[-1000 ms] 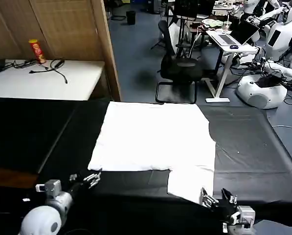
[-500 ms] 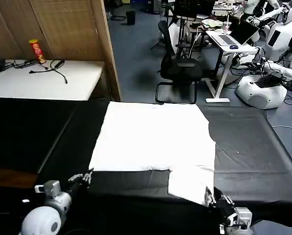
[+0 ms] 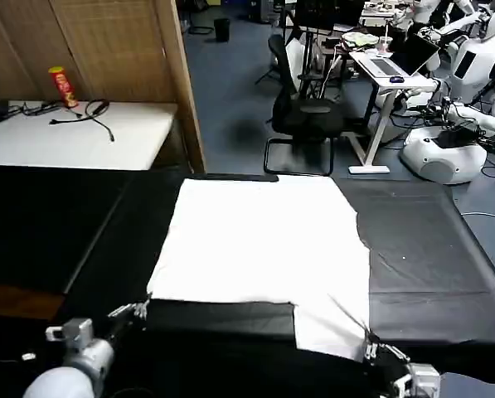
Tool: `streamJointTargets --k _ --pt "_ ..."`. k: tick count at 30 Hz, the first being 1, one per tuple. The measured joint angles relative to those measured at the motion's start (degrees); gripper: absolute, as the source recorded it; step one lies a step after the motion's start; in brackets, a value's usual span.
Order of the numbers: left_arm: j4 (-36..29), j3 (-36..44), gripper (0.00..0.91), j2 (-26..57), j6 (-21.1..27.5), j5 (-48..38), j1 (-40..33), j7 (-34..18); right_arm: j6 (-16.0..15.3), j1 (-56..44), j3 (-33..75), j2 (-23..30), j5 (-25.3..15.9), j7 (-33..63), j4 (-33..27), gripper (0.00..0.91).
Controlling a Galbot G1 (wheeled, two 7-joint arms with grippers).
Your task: Fold and organize the clothes.
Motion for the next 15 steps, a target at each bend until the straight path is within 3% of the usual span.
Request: streamJointTargets --k 7,15 --pt "-2.9 -1.6 0.0 -1.5 -1.5 -1.4 2.7 -0.5 5.9 2.1 2.0 -2.1 2.1 -4.3 -0.8 0.0" --pt "0.4 0.2 0.0 -4.7 -3.1 -1.3 -4.3 -0.2 10.0 13.5 1.9 -8.2 5.4 -5.3 -7.6 0.0"
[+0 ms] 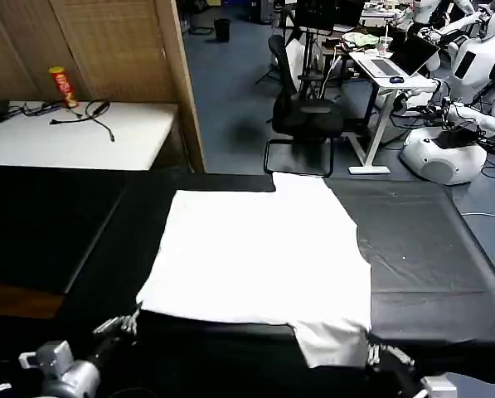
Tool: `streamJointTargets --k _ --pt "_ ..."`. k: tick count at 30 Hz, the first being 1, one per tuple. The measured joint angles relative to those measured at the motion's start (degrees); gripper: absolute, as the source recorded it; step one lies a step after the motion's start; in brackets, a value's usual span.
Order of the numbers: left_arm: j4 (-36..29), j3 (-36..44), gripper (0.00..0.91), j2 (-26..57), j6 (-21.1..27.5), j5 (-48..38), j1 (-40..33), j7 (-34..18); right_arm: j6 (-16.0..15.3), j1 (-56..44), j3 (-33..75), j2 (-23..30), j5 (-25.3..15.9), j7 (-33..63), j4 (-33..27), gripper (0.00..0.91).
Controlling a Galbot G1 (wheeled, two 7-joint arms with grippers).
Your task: Fold and organize the clothes.
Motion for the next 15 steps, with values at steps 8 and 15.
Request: streamJointTargets --k 8,15 --pt "4.9 1.9 0.0 -0.9 -0.8 1.5 -9.2 -0.5 2.0 12.8 -2.7 -4.7 1.4 -0.6 -10.5 0.0" --pt "10.1 3.9 0.0 -0.3 -1.8 4.7 -15.4 0.4 4.1 22.0 -6.0 -5.2 1.3 -3.0 -18.8 0.0"
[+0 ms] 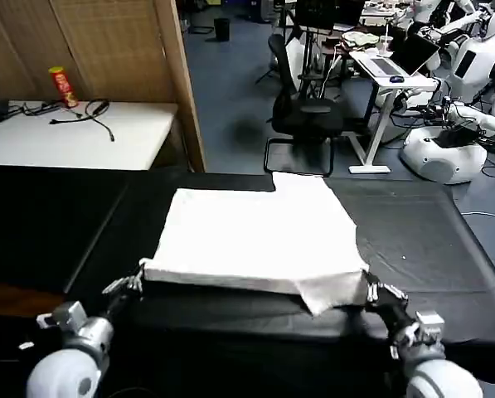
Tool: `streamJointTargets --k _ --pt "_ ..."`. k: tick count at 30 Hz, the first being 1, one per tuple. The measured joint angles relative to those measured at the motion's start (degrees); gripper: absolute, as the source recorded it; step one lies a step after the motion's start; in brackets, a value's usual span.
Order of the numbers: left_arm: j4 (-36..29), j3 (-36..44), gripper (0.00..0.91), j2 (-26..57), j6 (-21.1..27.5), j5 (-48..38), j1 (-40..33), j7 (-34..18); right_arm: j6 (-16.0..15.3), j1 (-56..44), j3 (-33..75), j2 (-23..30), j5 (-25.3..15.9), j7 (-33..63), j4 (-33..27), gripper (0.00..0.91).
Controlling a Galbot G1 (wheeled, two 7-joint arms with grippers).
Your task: Fold and organize the clothes.
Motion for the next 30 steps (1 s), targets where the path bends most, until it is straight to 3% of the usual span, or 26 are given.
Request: streamJointTargets --k 12,13,14,15,19,24,30 --pt "8.3 5.0 0.0 3.7 -1.1 2.6 -7.7 1.5 -1.0 12.8 -7.3 0.0 -1.7 -0.4 -12.8 0.0" --pt "8.8 5.3 0.868 3.9 -1.2 2.7 -8.2 1.5 -1.2 13.5 -7.7 0.1 -1.6 -0.4 -13.5 0.0" --pt "9.6 5.7 0.878 4.0 -1.3 2.9 -8.8 1.5 -1.7 14.0 -7.9 0.1 -1.3 -0.4 -13.8 0.049" --pt "10.1 6.0 0.878 4.1 -1.3 3.0 -9.3 1.6 -2.7 14.2 -8.0 0.1 -0.7 -0.3 -13.9 0.878" --pt "11.9 6.8 0.878 4.1 -1.2 3.3 -11.4 1.7 -6.0 13.8 -7.5 -0.5 1.6 -1.1 -13.0 0.878" --pt "12.0 6.8 0.878 4.1 -0.8 3.9 -11.5 2.0 -9.2 9.9 -5.3 -1.8 3.4 -0.7 -7.3 0.878" --pt "11.0 5.9 0.878 4.3 0.0 3.9 -9.5 2.1 -9.3 2.7 -1.7 -2.2 1.7 -1.3 -0.2 0.878"
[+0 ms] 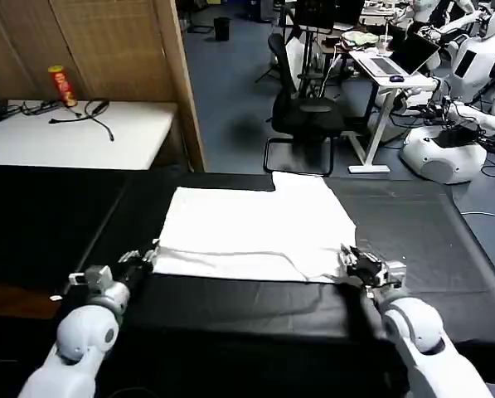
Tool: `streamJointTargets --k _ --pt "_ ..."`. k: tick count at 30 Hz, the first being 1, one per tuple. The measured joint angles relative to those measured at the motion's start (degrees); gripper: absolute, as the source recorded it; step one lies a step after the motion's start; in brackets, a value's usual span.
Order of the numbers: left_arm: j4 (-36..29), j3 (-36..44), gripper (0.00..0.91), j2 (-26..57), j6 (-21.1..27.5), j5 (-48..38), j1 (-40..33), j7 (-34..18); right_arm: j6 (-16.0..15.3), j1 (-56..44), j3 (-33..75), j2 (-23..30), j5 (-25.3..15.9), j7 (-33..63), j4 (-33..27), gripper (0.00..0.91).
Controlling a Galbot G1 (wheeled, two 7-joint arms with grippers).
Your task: Fold and organize the clothes.
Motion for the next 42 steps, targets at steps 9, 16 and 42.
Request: streamJointTargets --k 9,16,42 --pt "-1.1 -0.6 0.029 0.1 0.5 -1.4 3.6 1.5 2.7 -9.1 2.7 1.3 -3.3 -1.7 2.0 0.312" --pt "-0.1 -0.7 0.0 0.1 1.1 -3.5 3.7 2.2 3.2 -9.7 2.3 1.8 -3.8 -1.7 1.3 0.059" --pt "-14.6 -7.2 0.878 6.4 4.3 -1.6 23.7 -2.0 -7.1 -27.5 8.5 1.2 -1.9 5.8 18.8 0.878"
